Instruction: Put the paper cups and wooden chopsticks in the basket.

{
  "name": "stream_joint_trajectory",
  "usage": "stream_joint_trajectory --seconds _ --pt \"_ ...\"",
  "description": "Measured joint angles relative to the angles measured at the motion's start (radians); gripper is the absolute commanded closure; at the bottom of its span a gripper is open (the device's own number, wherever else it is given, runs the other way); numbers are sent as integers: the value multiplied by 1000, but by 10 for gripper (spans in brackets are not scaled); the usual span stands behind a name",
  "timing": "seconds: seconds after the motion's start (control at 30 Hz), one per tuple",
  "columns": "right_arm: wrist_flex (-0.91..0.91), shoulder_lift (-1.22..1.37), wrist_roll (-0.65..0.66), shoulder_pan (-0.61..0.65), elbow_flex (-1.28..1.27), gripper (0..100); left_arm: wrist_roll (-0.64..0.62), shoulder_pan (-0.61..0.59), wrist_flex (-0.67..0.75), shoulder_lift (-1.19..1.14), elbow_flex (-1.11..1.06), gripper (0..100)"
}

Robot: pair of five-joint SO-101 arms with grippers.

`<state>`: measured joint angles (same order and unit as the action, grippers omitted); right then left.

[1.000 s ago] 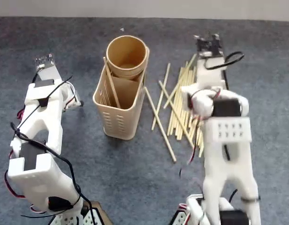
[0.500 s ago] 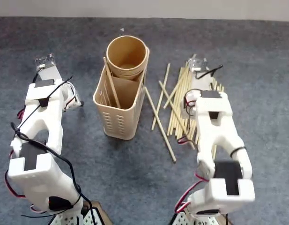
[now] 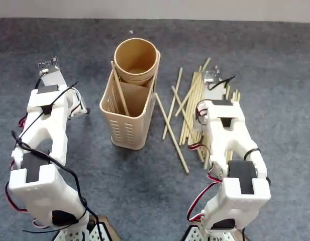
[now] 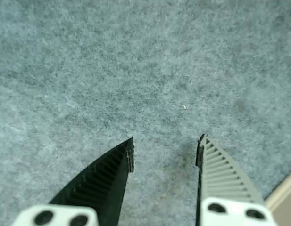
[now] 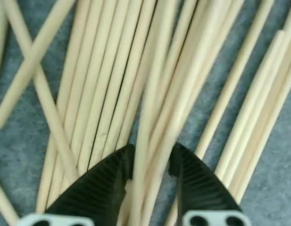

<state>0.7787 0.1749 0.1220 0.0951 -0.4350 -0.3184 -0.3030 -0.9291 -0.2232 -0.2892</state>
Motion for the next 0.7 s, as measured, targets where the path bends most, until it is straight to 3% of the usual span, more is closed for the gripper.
stream_joint_trajectory --seconds 0.7 --pt "0 12 0 5 104 914 0 0 0 0 0 776"
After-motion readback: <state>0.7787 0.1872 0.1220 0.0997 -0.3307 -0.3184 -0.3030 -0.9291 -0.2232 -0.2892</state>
